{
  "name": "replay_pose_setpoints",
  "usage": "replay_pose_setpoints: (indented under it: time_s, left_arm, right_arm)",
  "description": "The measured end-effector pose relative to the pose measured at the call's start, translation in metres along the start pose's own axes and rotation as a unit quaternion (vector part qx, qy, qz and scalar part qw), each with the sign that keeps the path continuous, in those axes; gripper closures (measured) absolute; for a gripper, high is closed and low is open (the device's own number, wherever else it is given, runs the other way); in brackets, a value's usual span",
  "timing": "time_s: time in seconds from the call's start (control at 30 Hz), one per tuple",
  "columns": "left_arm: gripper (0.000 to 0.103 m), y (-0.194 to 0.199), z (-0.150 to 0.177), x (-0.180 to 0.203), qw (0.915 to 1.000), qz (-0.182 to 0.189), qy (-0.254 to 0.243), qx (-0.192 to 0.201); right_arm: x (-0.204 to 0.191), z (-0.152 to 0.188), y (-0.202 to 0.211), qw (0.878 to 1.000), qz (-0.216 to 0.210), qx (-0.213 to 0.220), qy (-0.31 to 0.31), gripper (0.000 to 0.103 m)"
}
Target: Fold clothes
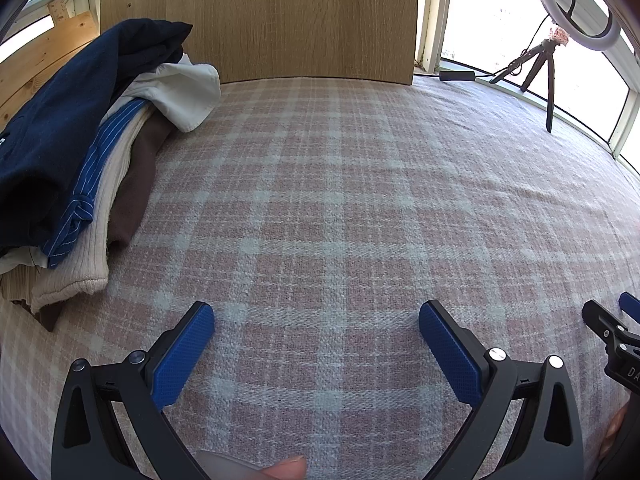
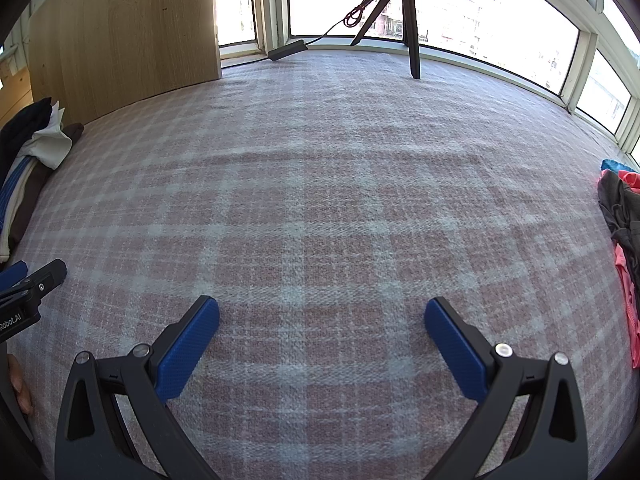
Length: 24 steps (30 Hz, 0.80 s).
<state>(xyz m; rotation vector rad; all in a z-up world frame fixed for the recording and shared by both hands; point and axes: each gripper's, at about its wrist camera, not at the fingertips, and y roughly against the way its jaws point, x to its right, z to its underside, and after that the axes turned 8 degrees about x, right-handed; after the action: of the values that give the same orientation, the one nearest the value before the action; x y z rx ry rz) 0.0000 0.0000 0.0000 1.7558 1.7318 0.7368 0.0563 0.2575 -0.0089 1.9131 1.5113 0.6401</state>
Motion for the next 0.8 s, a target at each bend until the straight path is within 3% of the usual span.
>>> replay_pose_setpoints:
  time_s: [0.8]
  left_arm:
    - [0.000,0.0000,-0.0002,0.0034,1.0000,-0.002,0.000,0.000]
  right_arm:
    - [-0.0002,0.0000,0.0001,1.000,0.000,-0.001,0.001,0.000]
